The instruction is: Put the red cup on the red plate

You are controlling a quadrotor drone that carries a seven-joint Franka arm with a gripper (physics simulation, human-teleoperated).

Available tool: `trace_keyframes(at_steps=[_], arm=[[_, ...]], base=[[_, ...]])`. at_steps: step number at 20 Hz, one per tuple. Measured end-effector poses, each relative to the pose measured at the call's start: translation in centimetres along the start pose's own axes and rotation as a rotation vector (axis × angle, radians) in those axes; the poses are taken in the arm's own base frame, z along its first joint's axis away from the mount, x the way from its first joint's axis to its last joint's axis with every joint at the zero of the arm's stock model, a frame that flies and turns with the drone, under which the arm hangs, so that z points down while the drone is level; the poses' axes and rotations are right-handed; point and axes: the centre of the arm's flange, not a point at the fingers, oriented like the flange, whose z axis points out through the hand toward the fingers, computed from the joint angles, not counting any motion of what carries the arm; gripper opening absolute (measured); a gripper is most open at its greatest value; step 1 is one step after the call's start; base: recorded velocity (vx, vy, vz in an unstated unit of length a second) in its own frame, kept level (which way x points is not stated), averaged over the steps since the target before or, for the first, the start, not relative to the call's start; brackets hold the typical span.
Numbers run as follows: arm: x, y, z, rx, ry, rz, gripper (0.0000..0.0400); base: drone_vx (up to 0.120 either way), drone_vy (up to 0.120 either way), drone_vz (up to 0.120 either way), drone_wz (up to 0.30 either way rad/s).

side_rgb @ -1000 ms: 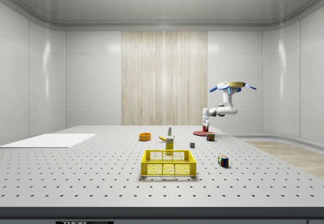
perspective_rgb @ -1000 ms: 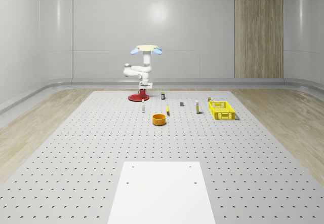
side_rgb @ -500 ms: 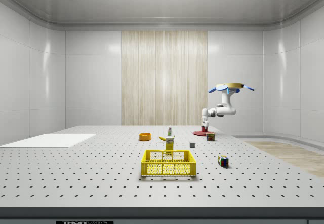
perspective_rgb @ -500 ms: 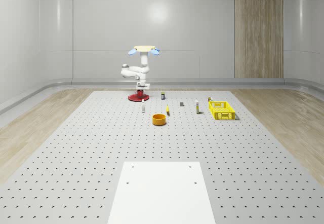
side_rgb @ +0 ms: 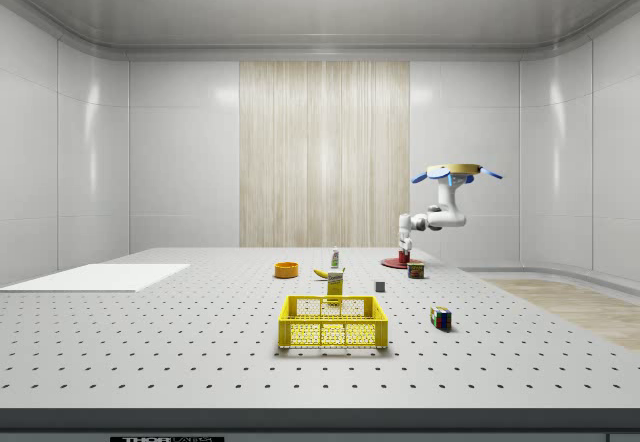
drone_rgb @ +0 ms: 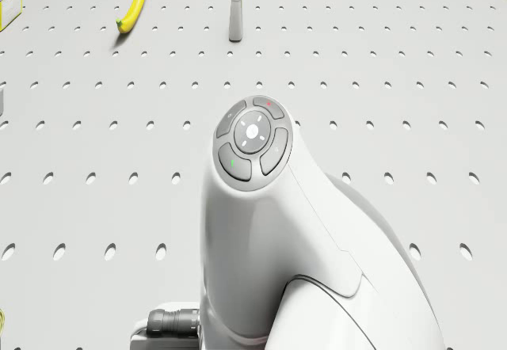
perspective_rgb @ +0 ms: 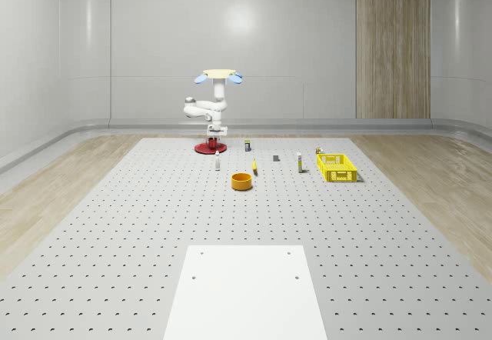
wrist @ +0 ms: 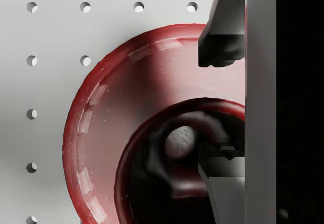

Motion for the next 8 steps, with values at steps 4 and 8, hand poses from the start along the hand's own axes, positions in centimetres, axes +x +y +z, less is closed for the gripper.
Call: trace_keyframes(at_steps=[4,8], arm=[[0.0,0.0,0.0,0.0,0.0,0.0,0.0352],[0.0,0.0,0.0,0.0,0.0,0.0,0.0379]], base=[[0.0,0.0,0.0,0.0],[0.0,0.0,0.0,0.0]])
